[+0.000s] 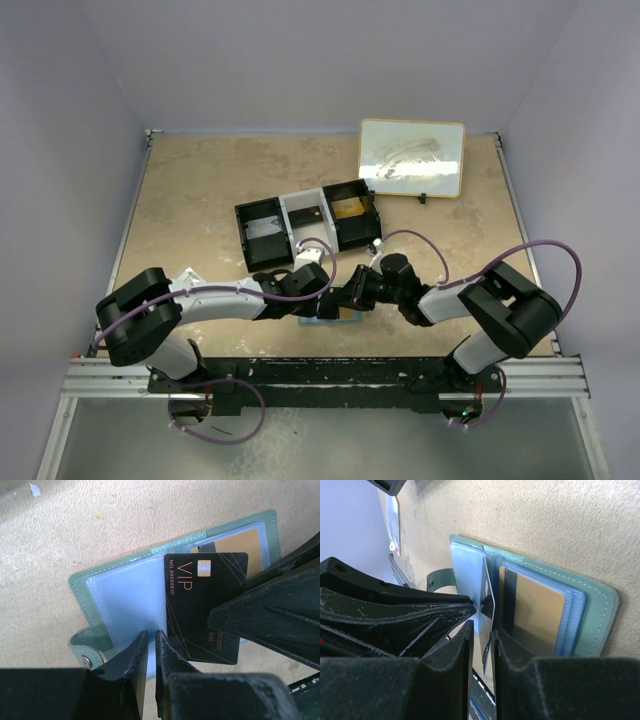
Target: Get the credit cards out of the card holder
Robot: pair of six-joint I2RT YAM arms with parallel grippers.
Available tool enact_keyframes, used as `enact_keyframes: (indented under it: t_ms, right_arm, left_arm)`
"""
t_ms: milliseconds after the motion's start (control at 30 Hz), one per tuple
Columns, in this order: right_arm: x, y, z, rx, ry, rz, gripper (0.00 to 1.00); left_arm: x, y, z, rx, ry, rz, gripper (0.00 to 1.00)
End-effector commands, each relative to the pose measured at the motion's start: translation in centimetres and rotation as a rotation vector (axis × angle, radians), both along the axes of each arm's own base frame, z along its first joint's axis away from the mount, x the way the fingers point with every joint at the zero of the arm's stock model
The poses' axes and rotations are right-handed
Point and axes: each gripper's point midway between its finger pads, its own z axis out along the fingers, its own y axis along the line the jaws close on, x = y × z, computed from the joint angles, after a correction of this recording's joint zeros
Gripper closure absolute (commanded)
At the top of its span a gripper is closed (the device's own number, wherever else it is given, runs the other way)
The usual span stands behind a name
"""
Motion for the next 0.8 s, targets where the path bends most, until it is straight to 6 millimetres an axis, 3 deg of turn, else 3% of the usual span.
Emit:
enact_keyframes:
  t_ms: [0, 333, 600, 767]
  right_arm:
    - [-0.1, 0.4, 0.7, 0.044, -0.019, 0.012, 0.78]
    - [-0.4, 0.7, 0.4, 0.050, -0.011, 0.035, 0.77]
    - [-0.5, 0.7, 1.0, 0.062, -0.032, 0.033, 1.00]
    - [-0.3, -0.3, 1.5, 0.005, -0.054, 0.000, 1.00]
  left_arm:
    - [0.0, 0.1, 0.3, 0.006, -0.008, 0.000, 0.92]
    - [0.0, 0.0, 0.3, 0.004, -0.006, 0.002, 0.92]
    - [0.0, 0.1, 0.3, 0.010, -0.008, 0.002, 0.92]
    - [0.5, 1.0, 1.2, 0.025, -0.042, 0.032, 0.92]
